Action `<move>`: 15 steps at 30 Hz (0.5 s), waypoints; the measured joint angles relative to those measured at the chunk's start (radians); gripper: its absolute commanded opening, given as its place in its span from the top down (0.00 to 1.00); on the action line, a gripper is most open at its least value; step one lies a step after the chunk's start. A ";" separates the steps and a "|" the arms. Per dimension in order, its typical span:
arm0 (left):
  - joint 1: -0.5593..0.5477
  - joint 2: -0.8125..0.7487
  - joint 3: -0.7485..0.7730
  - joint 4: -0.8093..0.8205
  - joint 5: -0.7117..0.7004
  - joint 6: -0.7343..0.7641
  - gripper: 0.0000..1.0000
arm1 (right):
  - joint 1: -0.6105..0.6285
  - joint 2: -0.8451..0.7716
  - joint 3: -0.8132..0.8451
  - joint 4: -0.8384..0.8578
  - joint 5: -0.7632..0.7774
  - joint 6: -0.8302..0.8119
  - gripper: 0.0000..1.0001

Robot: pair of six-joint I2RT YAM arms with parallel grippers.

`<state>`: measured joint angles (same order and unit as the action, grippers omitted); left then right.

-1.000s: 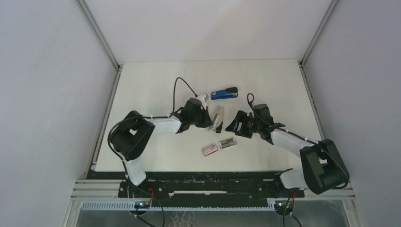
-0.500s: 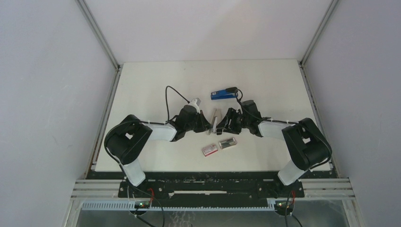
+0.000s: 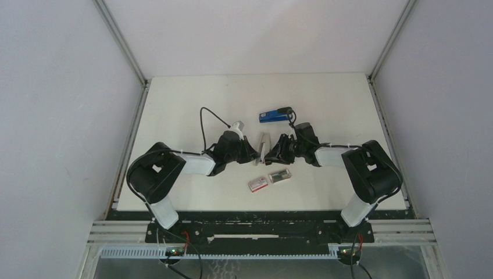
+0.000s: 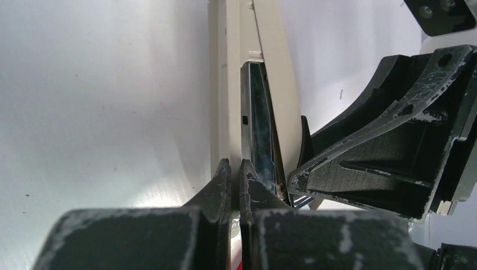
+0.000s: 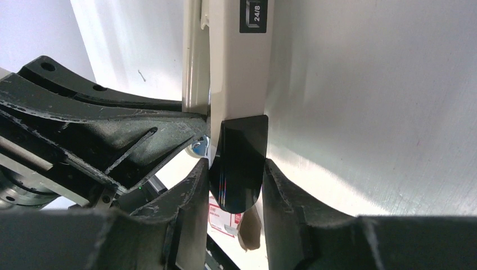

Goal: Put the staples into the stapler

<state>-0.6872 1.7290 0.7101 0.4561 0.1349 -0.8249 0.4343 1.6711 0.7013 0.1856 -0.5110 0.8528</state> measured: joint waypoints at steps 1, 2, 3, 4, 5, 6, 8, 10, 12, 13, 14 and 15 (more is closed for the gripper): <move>0.000 -0.003 -0.008 0.014 0.006 0.005 1.00 | -0.005 -0.008 0.000 -0.010 -0.006 -0.003 0.97; 0.003 -0.011 -0.017 0.027 0.013 0.013 1.00 | -0.014 -0.018 0.003 -0.027 -0.011 -0.011 0.98; 0.007 -0.017 -0.026 0.041 0.024 0.019 1.00 | -0.023 -0.035 0.008 -0.055 -0.017 -0.026 1.00; 0.013 -0.025 -0.037 0.061 0.037 0.029 1.00 | -0.031 -0.057 0.013 -0.085 -0.023 -0.043 1.00; 0.018 -0.033 -0.044 0.078 0.053 0.040 1.00 | -0.042 -0.080 0.018 -0.114 -0.028 -0.060 1.00; 0.024 -0.041 -0.049 0.094 0.071 0.055 1.00 | -0.054 -0.104 0.028 -0.149 -0.033 -0.079 1.00; 0.035 -0.054 -0.052 0.124 0.098 0.088 1.00 | -0.082 -0.153 0.056 -0.222 -0.045 -0.126 1.00; 0.043 -0.067 -0.052 0.156 0.117 0.123 1.00 | -0.108 -0.193 0.090 -0.291 -0.056 -0.176 1.00; 0.049 -0.078 -0.052 0.183 0.136 0.163 1.00 | -0.126 -0.217 0.124 -0.355 -0.072 -0.224 1.00; 0.051 -0.080 -0.052 0.192 0.142 0.183 1.00 | -0.134 -0.225 0.139 -0.384 -0.077 -0.247 1.00; 0.053 -0.081 -0.054 0.202 0.150 0.203 1.00 | -0.139 -0.230 0.148 -0.405 -0.079 -0.264 1.00; 0.056 -0.081 -0.058 0.212 0.159 0.224 1.00 | -0.146 -0.234 0.159 -0.433 -0.085 -0.284 1.00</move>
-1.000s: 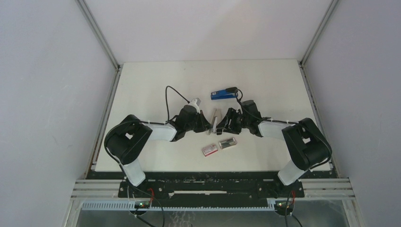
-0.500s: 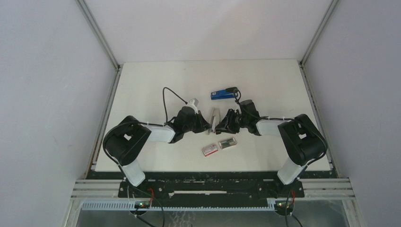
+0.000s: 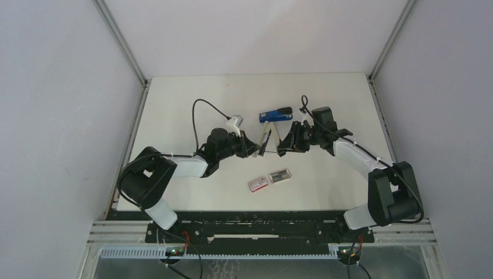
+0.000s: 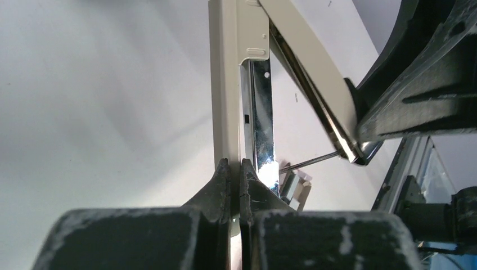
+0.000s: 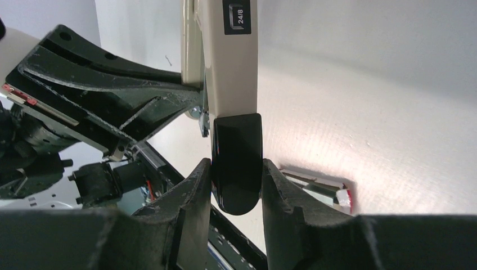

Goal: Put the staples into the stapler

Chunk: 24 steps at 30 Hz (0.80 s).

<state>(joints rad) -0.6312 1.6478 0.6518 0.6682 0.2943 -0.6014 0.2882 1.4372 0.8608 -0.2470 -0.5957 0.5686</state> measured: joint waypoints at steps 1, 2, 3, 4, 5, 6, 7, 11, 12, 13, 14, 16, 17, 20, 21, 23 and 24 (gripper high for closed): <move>0.003 0.000 -0.007 0.006 0.008 0.018 1.00 | -0.008 -0.002 0.007 -0.021 -0.008 -0.018 1.00; 0.008 -0.002 -0.018 0.013 0.021 0.038 1.00 | -0.016 -0.002 0.015 -0.046 -0.015 -0.036 1.00; 0.012 -0.003 -0.028 0.014 0.031 0.050 1.00 | -0.025 -0.002 0.021 -0.068 -0.022 -0.052 1.00; 0.017 -0.005 -0.041 0.015 0.045 0.066 1.00 | -0.038 -0.002 0.028 -0.093 -0.032 -0.069 1.00; 0.021 -0.008 -0.054 0.014 0.059 0.078 1.00 | -0.052 -0.002 0.036 -0.117 -0.041 -0.084 1.00; 0.024 -0.011 -0.065 0.014 0.072 0.091 1.00 | -0.068 -0.002 0.045 -0.138 -0.047 -0.098 1.00; 0.026 -0.014 -0.075 0.012 0.084 0.099 1.00 | -0.085 -0.002 0.057 -0.159 -0.054 -0.111 1.00; 0.032 -0.041 -0.108 0.007 0.116 0.124 1.00 | -0.145 0.009 0.122 -0.230 -0.069 -0.160 1.00; 0.034 -0.048 -0.115 0.006 0.124 0.129 1.00 | -0.157 0.016 0.141 -0.238 -0.069 -0.167 1.00; 0.035 -0.052 -0.122 0.002 0.132 0.135 1.00 | -0.167 0.024 0.159 -0.239 -0.069 -0.170 1.00; 0.036 -0.054 -0.128 -0.003 0.139 0.143 1.00 | -0.175 0.033 0.178 -0.239 -0.067 -0.175 1.00; 0.037 -0.054 -0.138 -0.016 0.171 0.158 1.00 | -0.188 0.061 0.218 -0.231 -0.058 -0.180 1.00; 0.034 -0.054 -0.141 -0.021 0.193 0.170 1.00 | -0.192 0.079 0.240 -0.222 -0.053 -0.180 1.00; 0.023 -0.055 -0.151 -0.056 0.241 0.203 1.00 | -0.205 0.135 0.297 -0.201 -0.038 -0.183 0.97; 0.021 -0.055 -0.154 -0.067 0.253 0.211 1.00 | -0.210 0.153 0.311 -0.195 -0.034 -0.183 0.96; 0.014 -0.058 -0.155 -0.089 0.277 0.224 1.00 | -0.220 0.189 0.335 -0.191 -0.029 -0.183 0.94; 0.012 -0.061 -0.155 -0.097 0.279 0.229 1.00 | -0.222 0.206 0.348 -0.191 -0.025 -0.184 0.93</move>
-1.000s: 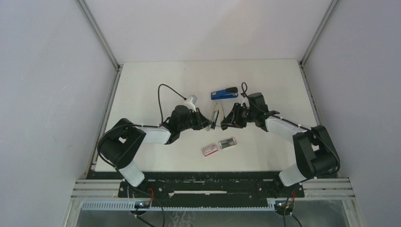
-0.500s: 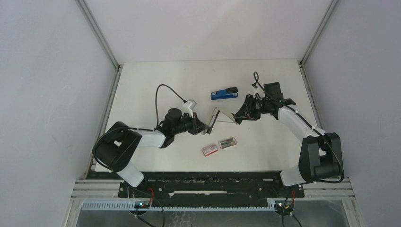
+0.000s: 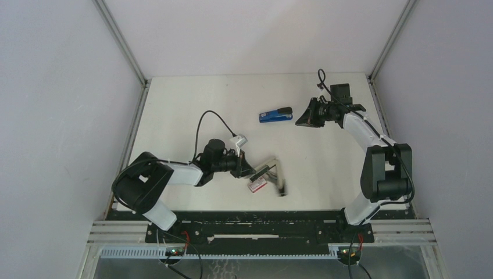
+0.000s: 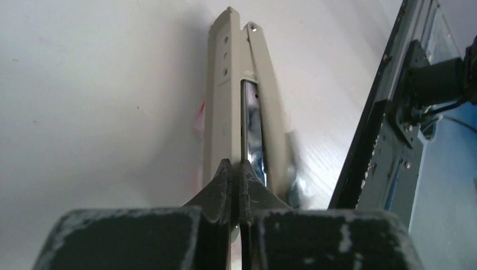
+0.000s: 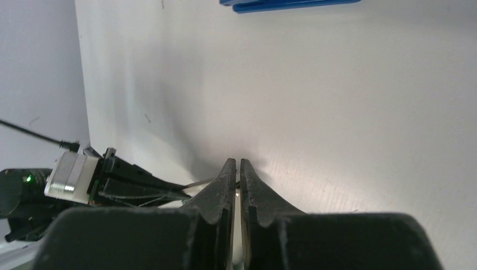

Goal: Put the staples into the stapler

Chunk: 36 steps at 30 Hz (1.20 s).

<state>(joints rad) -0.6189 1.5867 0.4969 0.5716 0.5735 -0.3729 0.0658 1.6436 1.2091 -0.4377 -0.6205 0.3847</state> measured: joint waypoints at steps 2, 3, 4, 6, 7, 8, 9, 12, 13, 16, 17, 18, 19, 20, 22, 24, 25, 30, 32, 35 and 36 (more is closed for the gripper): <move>-0.001 -0.010 0.001 -0.029 0.003 0.011 1.00 | -0.004 0.020 0.014 0.001 0.009 -0.002 0.86; 0.000 -0.012 0.003 -0.038 -0.006 0.016 1.00 | -0.005 0.021 0.015 0.000 0.011 -0.003 0.82; 0.000 -0.015 0.003 -0.046 -0.013 0.018 1.00 | -0.005 0.021 0.015 -0.001 0.014 -0.007 0.78; 0.001 -0.023 0.003 -0.060 -0.024 0.018 1.00 | -0.003 0.016 0.012 0.005 0.019 -0.014 0.74; 0.001 -0.029 0.003 -0.067 -0.030 0.019 1.00 | 0.000 0.008 0.002 0.011 0.026 -0.019 0.72; 0.001 -0.033 0.004 -0.074 -0.035 0.021 1.00 | 0.003 -0.006 -0.015 0.018 0.033 -0.025 0.72; 0.001 -0.036 0.005 -0.080 -0.040 0.021 1.00 | 0.005 -0.019 -0.031 0.019 0.038 -0.027 0.71; 0.001 -0.039 0.014 -0.102 -0.048 0.025 1.00 | 0.014 -0.070 -0.082 0.024 0.051 -0.032 0.68; 0.001 -0.040 0.019 -0.109 -0.050 0.025 1.00 | 0.018 -0.086 -0.096 0.025 0.053 -0.034 0.66; 0.001 -0.047 0.028 -0.130 -0.070 0.022 1.00 | 0.047 -0.142 -0.143 0.041 0.070 -0.044 0.57; 0.001 -0.050 0.031 -0.139 -0.081 0.018 1.00 | 0.058 -0.158 -0.155 0.044 0.073 -0.047 0.54; 0.001 -0.053 0.035 -0.148 -0.090 0.014 1.00 | 0.079 -0.182 -0.172 0.051 0.084 -0.050 0.53; 0.001 -0.058 0.040 -0.161 -0.102 0.006 1.00 | 0.103 -0.207 -0.187 0.054 0.093 -0.053 0.51; 0.001 -0.064 0.045 -0.173 -0.111 -0.003 1.00 | 0.128 -0.231 -0.201 0.058 0.098 -0.053 0.50; 0.001 -0.081 0.052 -0.196 -0.130 -0.029 1.00 | 0.172 -0.277 -0.228 0.073 0.109 -0.053 0.48; 0.002 -0.097 0.057 -0.213 -0.142 -0.057 1.00 | 0.213 -0.315 -0.252 0.090 0.119 -0.053 0.47; 0.002 -0.106 0.060 -0.221 -0.151 -0.074 1.00 | 0.231 -0.331 -0.263 0.097 0.124 -0.053 0.47; 0.013 -0.132 0.065 -0.241 -0.167 -0.171 1.00 | 0.317 -0.394 -0.335 0.143 0.177 -0.060 0.42; 0.018 -0.132 0.066 -0.246 -0.170 -0.203 1.00 | 0.361 -0.414 -0.376 0.179 0.206 -0.071 0.35; 0.041 -0.132 0.066 -0.254 -0.168 -0.254 1.00 | 0.458 -0.449 -0.462 0.254 0.261 -0.104 0.29; 0.046 -0.132 0.066 -0.258 -0.165 -0.268 1.00 | 0.500 -0.463 -0.497 0.292 0.296 -0.126 0.28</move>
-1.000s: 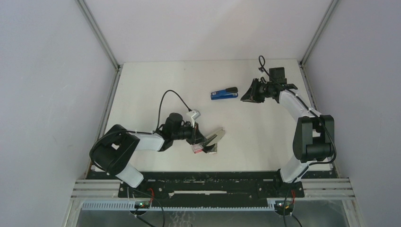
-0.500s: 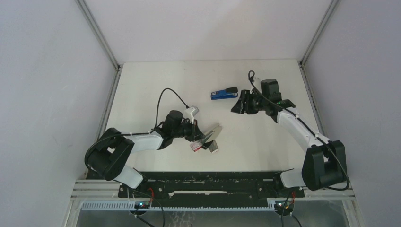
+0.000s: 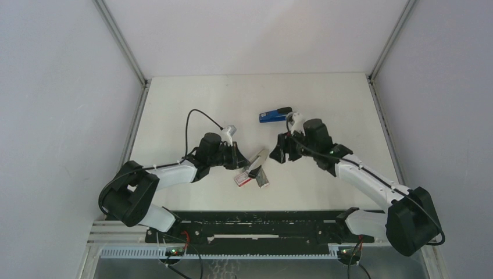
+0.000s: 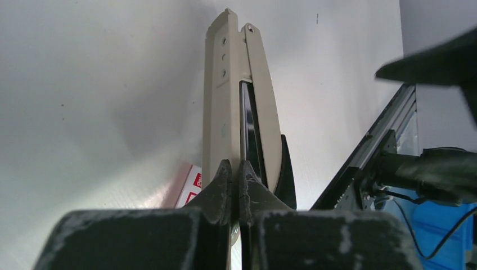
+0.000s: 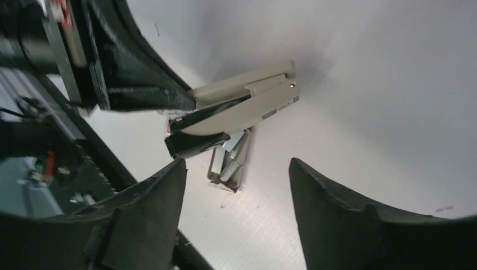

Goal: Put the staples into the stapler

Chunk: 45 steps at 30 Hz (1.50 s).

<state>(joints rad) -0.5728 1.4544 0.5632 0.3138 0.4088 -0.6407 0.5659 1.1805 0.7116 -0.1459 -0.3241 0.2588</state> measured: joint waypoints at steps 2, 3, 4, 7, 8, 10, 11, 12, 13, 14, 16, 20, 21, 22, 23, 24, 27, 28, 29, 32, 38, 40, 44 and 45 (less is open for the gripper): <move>0.013 0.000 0.002 -0.014 0.017 -0.024 1.00 | 0.092 -0.031 -0.073 0.075 0.071 -0.047 0.27; 0.016 0.000 0.002 -0.019 0.023 -0.032 1.00 | 0.128 -0.045 -0.101 0.103 0.099 -0.069 0.27; 0.022 -0.003 0.002 -0.029 0.034 -0.040 1.00 | 0.172 -0.058 -0.132 0.139 0.130 -0.099 0.27; 0.031 -0.014 0.003 -0.057 0.056 -0.053 1.00 | 0.275 -0.080 -0.199 0.246 0.227 -0.218 0.27; 0.034 -0.017 0.004 -0.068 0.067 -0.057 1.00 | 0.322 -0.079 -0.206 0.268 0.246 -0.247 0.27; 0.036 -0.020 0.010 -0.084 0.079 -0.058 1.00 | 0.381 -0.068 -0.214 0.319 0.292 -0.318 0.27; 0.038 -0.022 0.013 -0.092 0.086 -0.059 1.00 | 0.412 -0.053 -0.214 0.357 0.320 -0.363 0.27; 0.039 -0.024 0.015 -0.097 0.093 -0.059 1.00 | 0.438 -0.032 -0.214 0.391 0.345 -0.404 0.27; 0.040 -0.027 0.017 -0.100 0.097 -0.060 1.00 | 0.460 -0.011 -0.214 0.420 0.366 -0.438 0.27; 0.040 -0.031 0.017 -0.101 0.100 -0.060 1.00 | 0.480 0.015 -0.214 0.447 0.388 -0.471 0.27; 0.042 -0.038 0.017 -0.105 0.106 -0.060 1.00 | 0.513 0.075 -0.213 0.492 0.430 -0.534 0.27; 0.048 -0.050 0.017 -0.122 0.118 -0.060 1.00 | 0.556 0.172 -0.213 0.521 0.489 -0.624 0.27; 0.050 -0.051 0.017 -0.125 0.119 -0.060 1.00 | 0.565 0.184 -0.213 0.525 0.502 -0.642 0.27; 0.052 -0.052 0.017 -0.129 0.119 -0.060 1.00 | 0.575 0.197 -0.212 0.531 0.518 -0.660 0.27; 0.053 -0.054 0.017 -0.132 0.119 -0.060 1.00 | 0.582 0.210 -0.207 0.537 0.531 -0.674 0.27; 0.054 -0.057 0.017 -0.137 0.119 -0.060 1.00 | 0.588 0.223 -0.200 0.543 0.542 -0.689 0.27; 0.055 -0.064 0.017 -0.143 0.124 -0.060 1.00 | 0.602 0.269 -0.174 0.577 0.584 -0.734 0.28; 0.055 -0.066 0.017 -0.143 0.126 -0.060 1.00 | 0.605 0.283 -0.166 0.586 0.594 -0.747 0.29; 0.055 -0.068 0.017 -0.145 0.128 -0.060 1.00 | 0.608 0.297 -0.159 0.598 0.604 -0.760 0.31; 0.055 -0.075 0.017 -0.146 0.130 -0.060 1.00 | 0.621 0.340 -0.137 0.621 0.639 -0.802 0.49; 0.070 -0.076 0.021 -0.153 0.138 -0.076 1.00 | 0.662 0.380 -0.109 0.617 0.703 -0.880 0.81; 0.081 -0.074 0.023 -0.161 0.158 -0.086 1.00 | 0.673 0.365 -0.107 0.601 0.708 -0.892 0.85; 0.100 -0.035 0.076 -0.163 0.246 -0.095 1.00 | 0.658 0.285 -0.100 0.515 0.701 -0.887 0.88; 0.104 -0.017 0.099 -0.163 0.270 -0.097 1.00 | 0.649 0.260 -0.097 0.486 0.694 -0.882 0.88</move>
<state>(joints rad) -0.4690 1.4376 0.6624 0.1513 0.6788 -0.7380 1.2144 1.4403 0.6151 0.3405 0.3702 -0.6235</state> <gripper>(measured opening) 0.026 0.352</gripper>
